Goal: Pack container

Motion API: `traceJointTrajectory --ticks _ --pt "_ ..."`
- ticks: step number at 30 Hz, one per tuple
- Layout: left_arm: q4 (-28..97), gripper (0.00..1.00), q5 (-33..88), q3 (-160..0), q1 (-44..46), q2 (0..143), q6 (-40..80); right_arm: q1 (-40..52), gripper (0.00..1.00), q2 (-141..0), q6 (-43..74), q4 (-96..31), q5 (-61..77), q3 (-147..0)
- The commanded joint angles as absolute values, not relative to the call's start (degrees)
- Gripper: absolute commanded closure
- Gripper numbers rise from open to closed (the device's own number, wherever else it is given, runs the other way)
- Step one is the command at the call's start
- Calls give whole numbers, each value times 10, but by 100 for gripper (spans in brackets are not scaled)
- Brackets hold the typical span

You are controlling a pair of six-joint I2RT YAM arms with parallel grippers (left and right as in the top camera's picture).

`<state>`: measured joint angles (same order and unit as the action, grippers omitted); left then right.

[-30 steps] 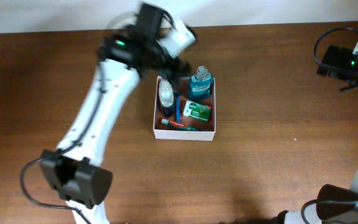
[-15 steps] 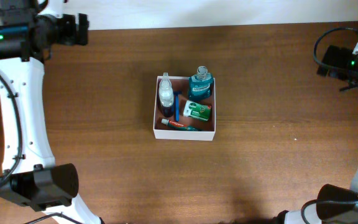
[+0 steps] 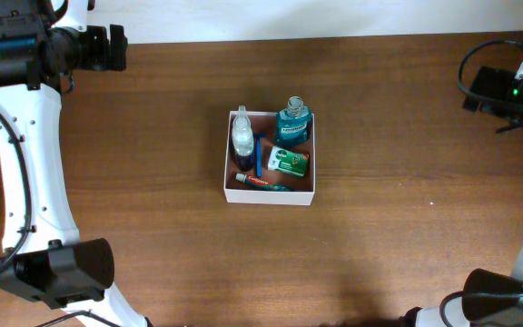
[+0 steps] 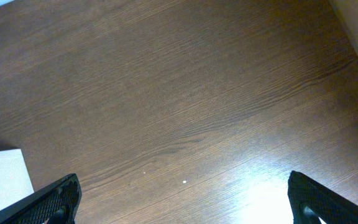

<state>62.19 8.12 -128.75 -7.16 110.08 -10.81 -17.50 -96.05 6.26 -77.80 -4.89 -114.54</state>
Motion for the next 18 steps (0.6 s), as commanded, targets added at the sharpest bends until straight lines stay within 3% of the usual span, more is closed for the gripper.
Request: traceJointTrajectory --ticks 1,18 --pt "623 1 81 -1292 -71 1094 -101 -177 2 -964 69 -777 -46 -1149" --pt "623 1 81 -1292 -71 1094 -101 -173 2 -964 69 -777 -46 -1149"
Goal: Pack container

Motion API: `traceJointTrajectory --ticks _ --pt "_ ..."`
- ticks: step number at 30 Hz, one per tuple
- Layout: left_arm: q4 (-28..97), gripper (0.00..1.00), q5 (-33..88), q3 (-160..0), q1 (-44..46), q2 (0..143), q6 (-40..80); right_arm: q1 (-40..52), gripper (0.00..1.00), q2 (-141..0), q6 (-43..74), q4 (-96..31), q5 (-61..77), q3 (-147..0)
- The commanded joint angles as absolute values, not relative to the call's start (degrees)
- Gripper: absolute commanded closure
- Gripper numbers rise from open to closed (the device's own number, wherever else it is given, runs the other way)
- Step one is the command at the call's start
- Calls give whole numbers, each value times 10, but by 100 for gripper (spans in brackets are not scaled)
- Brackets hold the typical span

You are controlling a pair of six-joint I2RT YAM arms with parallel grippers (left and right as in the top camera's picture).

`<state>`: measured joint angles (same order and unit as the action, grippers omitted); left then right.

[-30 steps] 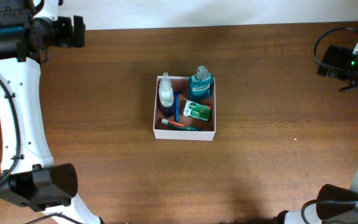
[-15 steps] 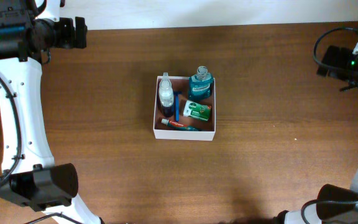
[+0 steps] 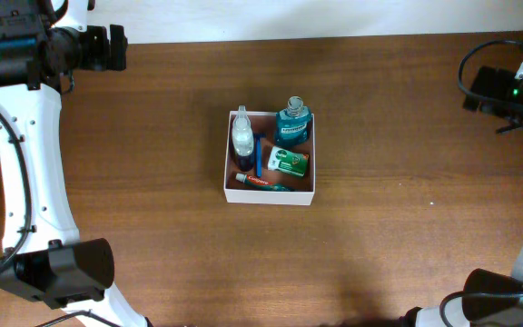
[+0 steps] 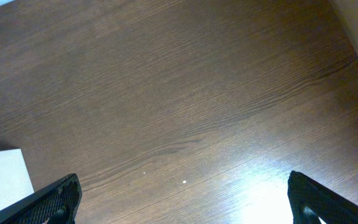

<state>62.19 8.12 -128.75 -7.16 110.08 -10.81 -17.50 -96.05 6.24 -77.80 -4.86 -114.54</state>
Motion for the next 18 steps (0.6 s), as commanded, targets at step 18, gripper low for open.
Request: traceJointTrajectory --ticks 18 --pt "623 1 81 -1292 -71 1094 -101 -63 1 -848 28 -768 -179 -1145"
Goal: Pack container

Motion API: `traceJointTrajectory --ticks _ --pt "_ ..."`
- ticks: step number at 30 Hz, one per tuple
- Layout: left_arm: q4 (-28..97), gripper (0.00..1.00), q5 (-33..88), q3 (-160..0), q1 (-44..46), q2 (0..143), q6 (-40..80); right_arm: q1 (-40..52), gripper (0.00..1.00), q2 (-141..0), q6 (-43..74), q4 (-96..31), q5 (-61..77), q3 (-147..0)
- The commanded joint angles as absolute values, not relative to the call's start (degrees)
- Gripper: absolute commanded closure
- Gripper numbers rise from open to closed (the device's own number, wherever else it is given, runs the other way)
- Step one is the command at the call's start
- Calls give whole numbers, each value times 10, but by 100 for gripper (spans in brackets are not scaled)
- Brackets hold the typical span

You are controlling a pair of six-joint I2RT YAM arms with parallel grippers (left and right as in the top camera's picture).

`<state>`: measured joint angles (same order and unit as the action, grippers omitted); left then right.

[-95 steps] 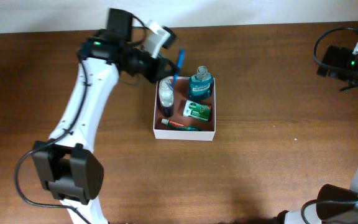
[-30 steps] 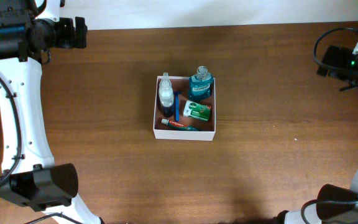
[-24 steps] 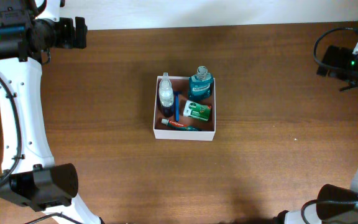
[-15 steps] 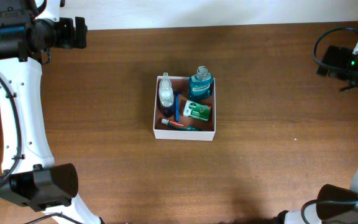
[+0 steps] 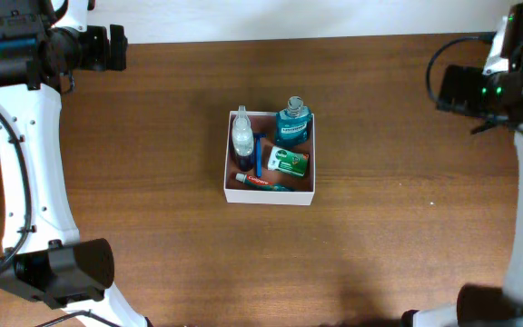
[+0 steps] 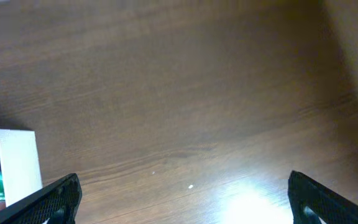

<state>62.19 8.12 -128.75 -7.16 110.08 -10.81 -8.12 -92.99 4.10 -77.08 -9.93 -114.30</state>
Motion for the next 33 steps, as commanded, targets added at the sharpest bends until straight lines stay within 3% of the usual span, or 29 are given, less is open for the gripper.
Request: traceJointTrajectory --ticks 1,17,23,33 --pt "623 1 81 -1292 -71 1094 -101 -58 1 -827 28 -769 -183 -1145" --pt "623 1 81 -1292 -71 1094 -101 -42 2 -541 46 -767 -116 -1059" --pt "623 1 81 -1292 -71 1094 -101 -42 2 -411 54 -681 -95 -857" --pt "623 1 81 -1292 -71 1094 -101 -41 1 -193 54 -346 -49 -440"
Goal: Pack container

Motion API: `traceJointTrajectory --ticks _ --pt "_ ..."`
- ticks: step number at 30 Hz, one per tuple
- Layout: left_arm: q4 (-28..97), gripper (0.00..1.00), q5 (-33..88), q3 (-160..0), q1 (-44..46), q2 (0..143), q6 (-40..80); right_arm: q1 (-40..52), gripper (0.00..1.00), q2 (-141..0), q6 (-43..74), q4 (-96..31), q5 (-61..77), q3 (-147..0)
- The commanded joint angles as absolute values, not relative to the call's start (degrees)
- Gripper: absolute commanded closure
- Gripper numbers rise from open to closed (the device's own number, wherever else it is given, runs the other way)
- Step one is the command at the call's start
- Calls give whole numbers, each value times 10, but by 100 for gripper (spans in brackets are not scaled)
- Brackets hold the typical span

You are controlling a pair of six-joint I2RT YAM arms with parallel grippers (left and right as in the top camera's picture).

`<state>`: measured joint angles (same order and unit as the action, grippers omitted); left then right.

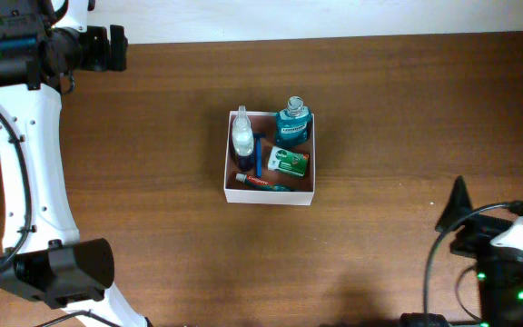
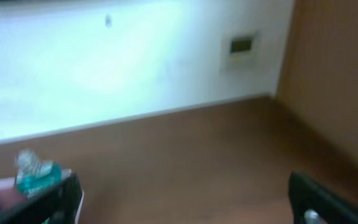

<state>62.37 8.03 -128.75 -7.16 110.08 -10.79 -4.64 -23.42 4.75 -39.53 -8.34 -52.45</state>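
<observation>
A white box (image 1: 226,156) sits mid-table holding a teal mouthwash bottle (image 1: 293,121), a clear spray bottle (image 1: 242,136), a blue toothbrush (image 1: 260,157), a green soap packet (image 1: 288,162) and a toothpaste tube (image 1: 260,182). My right gripper (image 1: 457,222) is low at the front right, far from the box. Its fingers stand wide open with nothing between them (image 2: 185,208). The right wrist view looks level across the table, with the teal bottle (image 2: 35,171) blurred at far left. My left gripper (image 1: 109,47) hovers at the back left corner, its jaws unclear.
Bare brown tabletop (image 1: 398,109) surrounds the box on all sides. A white wall (image 2: 135,68) with a small socket plate (image 2: 241,46) rises behind the table's far edge. The left arm's white links (image 1: 25,154) run down the left side.
My right arm was at the back right with its camera looking down on the table. Now it sits low at the front right, looking level toward the wall. The gripper stays open. The box is unchanged.
At the first two moments my right arm stood still at the back right edge, open over bare wood. Then it was a little further left, with more of the box in its view. Now it is down at the front right. The left arm and box contents never changed.
</observation>
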Motion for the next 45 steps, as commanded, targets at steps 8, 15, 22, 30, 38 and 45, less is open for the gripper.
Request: traceJointTrajectory --ticks 8,15,22,30,38,45 --pt "623 1 81 -1292 -71 1094 -101 -24 1 -85 54 -143 -8 -229" --pt "623 1 81 -1292 -71 1094 -101 -4 2 -8 55 -66 -8 -137" --pt "623 1 81 -1292 -71 1094 -101 -3 2 -2 67 -48 -6 -114" --pt "623 1 81 -1292 -71 1094 -101 -3 2 -2 70 -95 -4 -97" --pt "623 1 81 -1292 -71 1094 -101 -3 1 -2 81 -79 -2 -42" --pt "623 1 81 -1292 -71 1094 -101 -3 1 -2 81 -66 -2 -27"
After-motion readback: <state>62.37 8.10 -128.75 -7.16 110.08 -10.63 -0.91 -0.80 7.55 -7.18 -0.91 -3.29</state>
